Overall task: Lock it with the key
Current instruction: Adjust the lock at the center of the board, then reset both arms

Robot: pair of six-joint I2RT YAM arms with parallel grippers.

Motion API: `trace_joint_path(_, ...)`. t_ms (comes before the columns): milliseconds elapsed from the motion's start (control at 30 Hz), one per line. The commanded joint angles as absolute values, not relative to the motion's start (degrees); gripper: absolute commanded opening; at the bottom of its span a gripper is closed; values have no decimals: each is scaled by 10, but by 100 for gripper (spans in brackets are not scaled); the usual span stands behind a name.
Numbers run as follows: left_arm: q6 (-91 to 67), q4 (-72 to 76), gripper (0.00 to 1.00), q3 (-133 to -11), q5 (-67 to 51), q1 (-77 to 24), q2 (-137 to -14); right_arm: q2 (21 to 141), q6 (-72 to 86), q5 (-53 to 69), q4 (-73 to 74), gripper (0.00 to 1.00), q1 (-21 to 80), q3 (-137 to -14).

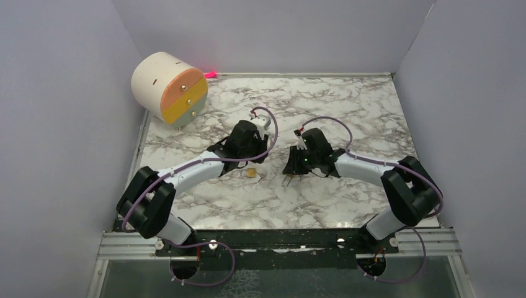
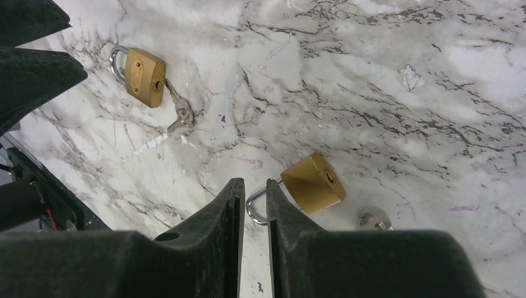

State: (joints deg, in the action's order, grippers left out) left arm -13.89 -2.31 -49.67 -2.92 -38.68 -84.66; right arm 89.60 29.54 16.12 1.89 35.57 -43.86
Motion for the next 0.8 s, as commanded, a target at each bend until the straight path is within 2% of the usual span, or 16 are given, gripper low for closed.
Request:
trace_joint_path(0, -136, -16, 32, -495, -22, -378, -809, 863, 276, 156, 22, 26, 359, -442)
trace_joint_path(133, -134, -23, 33, -503, -25, -359, -776, 831, 234, 161, 5, 52, 359, -483)
trace_joint_path(167, -133, -25, 34, -506, -25, -354, -765, 823, 221, 165, -13, 60, 358, -491)
trace_joint_path(233, -136, -28, 41, -508, -14, -344, -744, 813, 203, 163, -27, 69, 358, -508)
trace_joint_path(267, -142, -29, 57, -507, 4, -339, -732, 810, 197, 160, -31, 84, 356, -517)
trace_joint_path(333, -147, -29, 93, -505, 30, -325, -708, 804, 196, 157, -37, 90, 351, -529)
trace_joint_path(367, -147, -31, 98, -505, 37, -317, -698, 802, 201, 156, -45, 98, 345, -530)
trace_joint_path(567, -135, -53, 99, -513, 54, -278, -649, 765, 227, 62, -41, 100, 330, -531)
trace_joint_path(667, -125, -62, 99, -516, 57, -253, -633, 720, 264, -36, -45, 100, 330, -504)
trace_joint_path(767, -116, -58, 99, -510, 65, -230, -613, 686, 281, -83, -55, 100, 330, -474)
